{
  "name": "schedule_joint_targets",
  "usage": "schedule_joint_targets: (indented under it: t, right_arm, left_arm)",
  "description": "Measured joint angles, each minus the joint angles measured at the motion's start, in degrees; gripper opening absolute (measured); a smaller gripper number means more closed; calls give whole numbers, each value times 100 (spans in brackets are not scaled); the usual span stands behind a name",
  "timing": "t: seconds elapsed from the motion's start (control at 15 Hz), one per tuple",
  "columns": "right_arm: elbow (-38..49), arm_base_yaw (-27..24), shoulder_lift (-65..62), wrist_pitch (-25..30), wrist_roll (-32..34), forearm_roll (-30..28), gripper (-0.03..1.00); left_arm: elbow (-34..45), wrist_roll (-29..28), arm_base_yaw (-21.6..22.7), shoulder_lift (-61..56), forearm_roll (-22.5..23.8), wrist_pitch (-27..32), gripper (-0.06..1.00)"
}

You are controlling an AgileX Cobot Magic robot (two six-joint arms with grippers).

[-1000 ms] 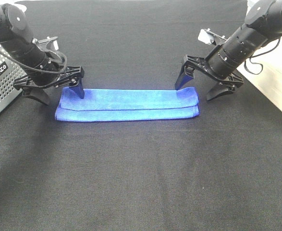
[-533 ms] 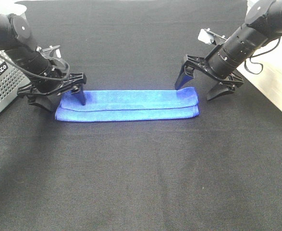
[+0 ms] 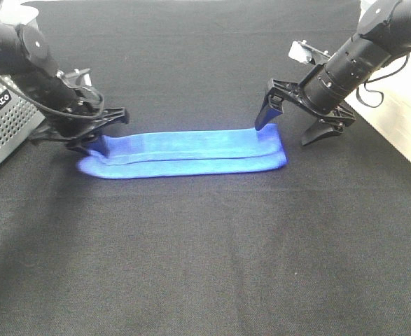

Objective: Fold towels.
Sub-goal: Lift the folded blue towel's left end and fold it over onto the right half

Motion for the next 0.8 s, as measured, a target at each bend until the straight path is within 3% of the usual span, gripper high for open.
schedule_joint_targets:
  t: [0.13,0.2,0.27,0.47,0.67,0.73,0.8]
  right_arm:
    - [0,0,0,109,0,0,94]
    - [0,0,0,126,0,0,94]
    - [0,0,0,160,0,6,94]
    - [0,0,0,338,0,40,94]
    - [0,0,-23,527,0,46,94]
    - [0,0,-23,527,0,46,94]
    - [0,0,-92,556,0,46,94]
  left_arm:
    - [-252,-378,6,-281,831,670,7]
    - [-682,-561,6,-424,1255,1335,7]
    - [-1037,-619,-23,-470,1341,1799,7]
    - [-1822,-762,-464,-476,1341,2504,7]
    - [-2355,-1054,-1209,-378,1203,2475,7]
    - [-2355,-1054,-1209,-378,1203,2475,7]
    - [-2595,-1261,-1501,-132,940,2280,7]
